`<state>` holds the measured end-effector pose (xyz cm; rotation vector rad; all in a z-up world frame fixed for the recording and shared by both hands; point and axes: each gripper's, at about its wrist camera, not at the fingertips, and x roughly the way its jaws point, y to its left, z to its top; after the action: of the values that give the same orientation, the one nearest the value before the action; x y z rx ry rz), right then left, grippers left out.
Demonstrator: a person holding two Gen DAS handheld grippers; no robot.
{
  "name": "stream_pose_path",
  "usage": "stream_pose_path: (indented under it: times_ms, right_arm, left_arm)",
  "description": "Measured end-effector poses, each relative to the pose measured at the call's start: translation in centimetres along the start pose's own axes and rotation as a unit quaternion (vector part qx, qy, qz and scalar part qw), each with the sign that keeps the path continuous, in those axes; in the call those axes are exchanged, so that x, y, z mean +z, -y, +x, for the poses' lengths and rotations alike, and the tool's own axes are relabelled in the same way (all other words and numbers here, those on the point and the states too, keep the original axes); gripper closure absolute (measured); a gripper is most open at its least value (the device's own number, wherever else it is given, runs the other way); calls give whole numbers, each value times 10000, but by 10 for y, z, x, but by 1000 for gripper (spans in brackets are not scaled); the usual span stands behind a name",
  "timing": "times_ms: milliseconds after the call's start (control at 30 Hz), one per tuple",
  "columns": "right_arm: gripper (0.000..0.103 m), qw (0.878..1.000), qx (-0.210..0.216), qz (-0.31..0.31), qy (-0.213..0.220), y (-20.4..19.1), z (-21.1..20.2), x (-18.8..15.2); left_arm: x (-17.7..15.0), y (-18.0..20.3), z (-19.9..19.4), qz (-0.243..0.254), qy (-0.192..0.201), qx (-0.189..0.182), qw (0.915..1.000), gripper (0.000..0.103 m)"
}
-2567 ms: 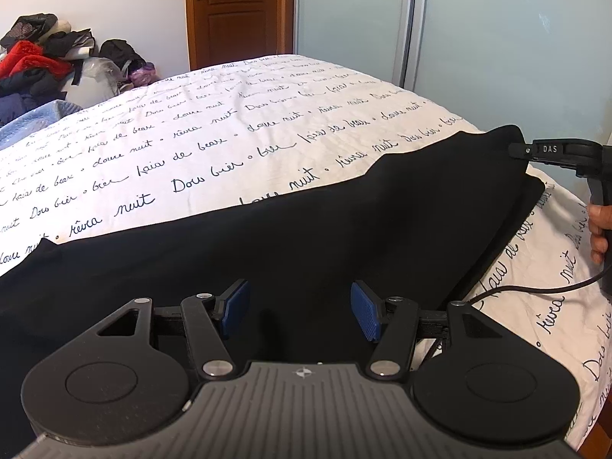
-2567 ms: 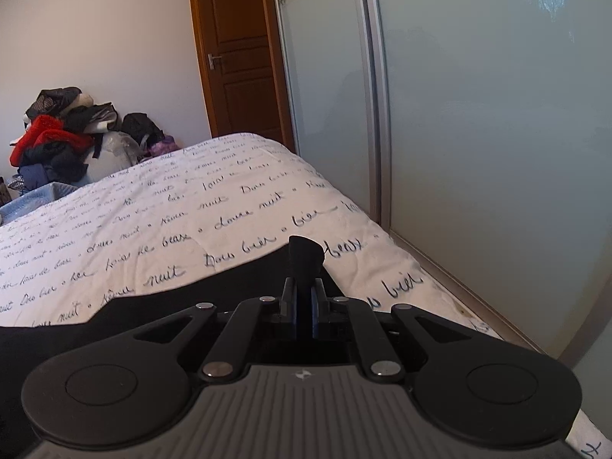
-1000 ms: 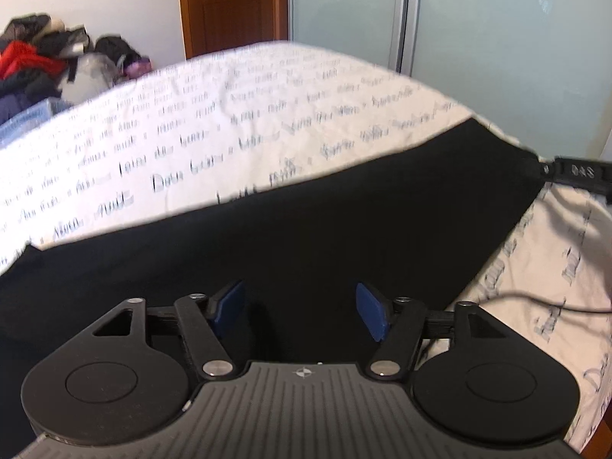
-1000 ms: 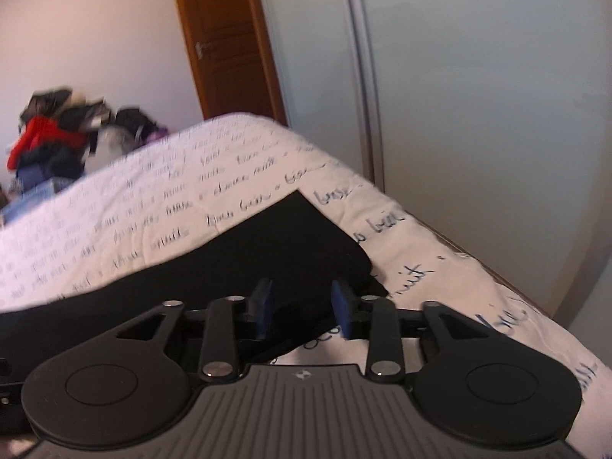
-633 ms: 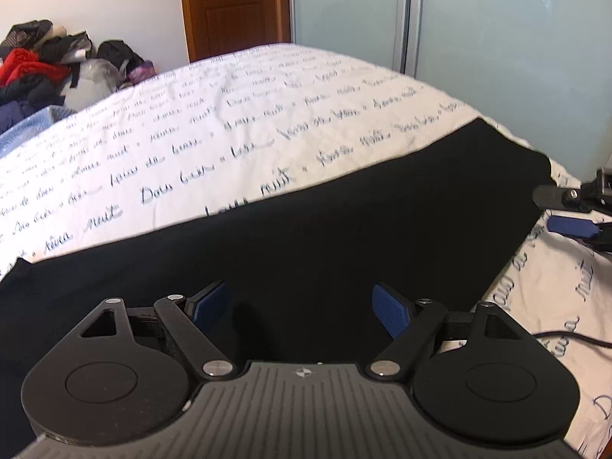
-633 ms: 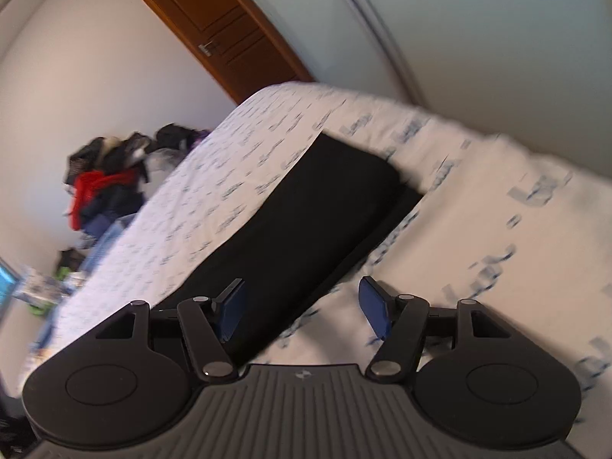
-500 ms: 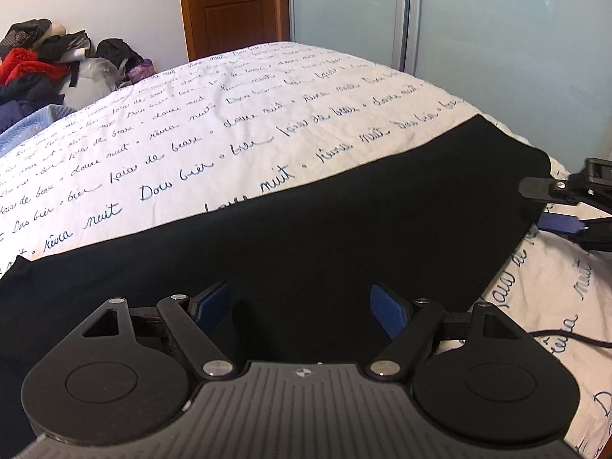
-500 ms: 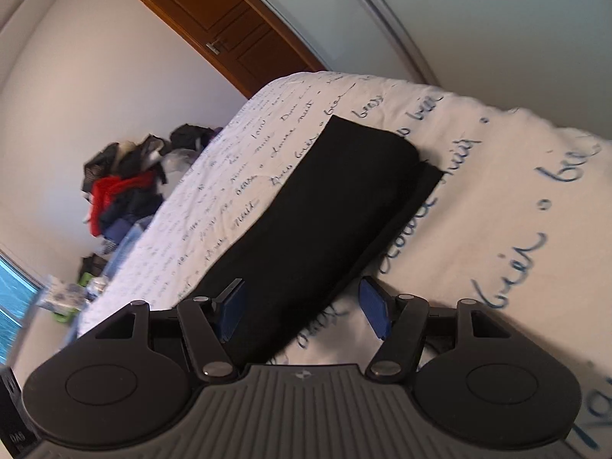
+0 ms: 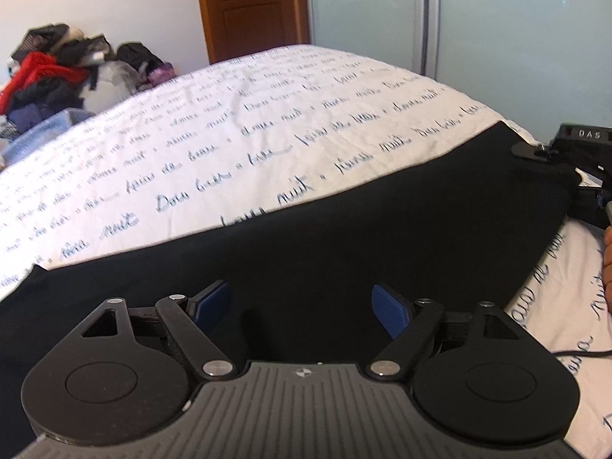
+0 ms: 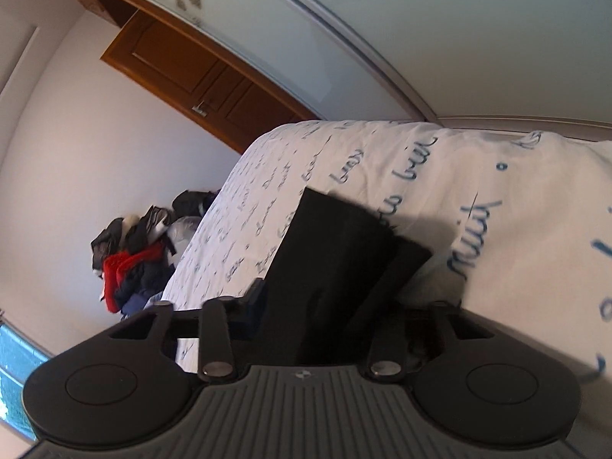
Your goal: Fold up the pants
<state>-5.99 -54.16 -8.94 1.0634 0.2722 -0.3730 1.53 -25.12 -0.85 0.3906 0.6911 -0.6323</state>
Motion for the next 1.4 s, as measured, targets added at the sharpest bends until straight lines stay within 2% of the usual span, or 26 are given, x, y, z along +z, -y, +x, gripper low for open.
stream_pose_path:
  times_ms: [100, 200, 333, 467, 600, 767, 867, 967, 1100, 1267, 1400]
  right_arm:
    - [81, 9999, -85, -8, 53, 1, 2, -1]
    - [85, 9998, -140, -67, 106, 1, 3, -3]
    - [87, 9995, -208, -160, 146, -2, 2, -3]
    - [87, 9972, -340, -614, 242, -16, -1, -4]
    - [87, 9903, -481, -1263, 319, -36, -3, -8]
    - [87, 9724, -758, -2162, 434, -60, -5, -18]
    - [87, 9643, -814, -2478, 462, -69, -5, -23]
    - [87, 9543, -867, -2820, 476, -78, -6, -29]
    - [87, 9311, -869, -3517, 432, -97, -7, -44]
    - [87, 8999, -692, -4298, 271, -126, -5, -71]
    - [87, 8756, -593, -4790, 167, -141, -2, -93]
  left_arm:
    - [3, 2, 1, 74, 106, 259, 9996, 19]
    - [4, 2, 3, 88, 151, 460, 9988, 19]
    - [4, 0, 6, 71, 117, 626, 9979, 19]
    - [3, -6, 6, -39, 66, 605, 9981, 18]
    - [3, -15, 5, -261, 43, 389, 9989, 18]
    - [7, -35, 5, -1029, -26, -362, 9940, 18]
    - [9, -45, 8, -1482, -125, -829, 9854, 18]
    - [10, -54, 13, -1892, -300, -1351, 9721, 18]
    - [8, -62, 23, -2478, -516, -1985, 9469, 18]
    - [7, -70, 26, -2972, -522, -2514, 9196, 19]
    - [11, -77, 33, -3421, -555, -2910, 8917, 18]
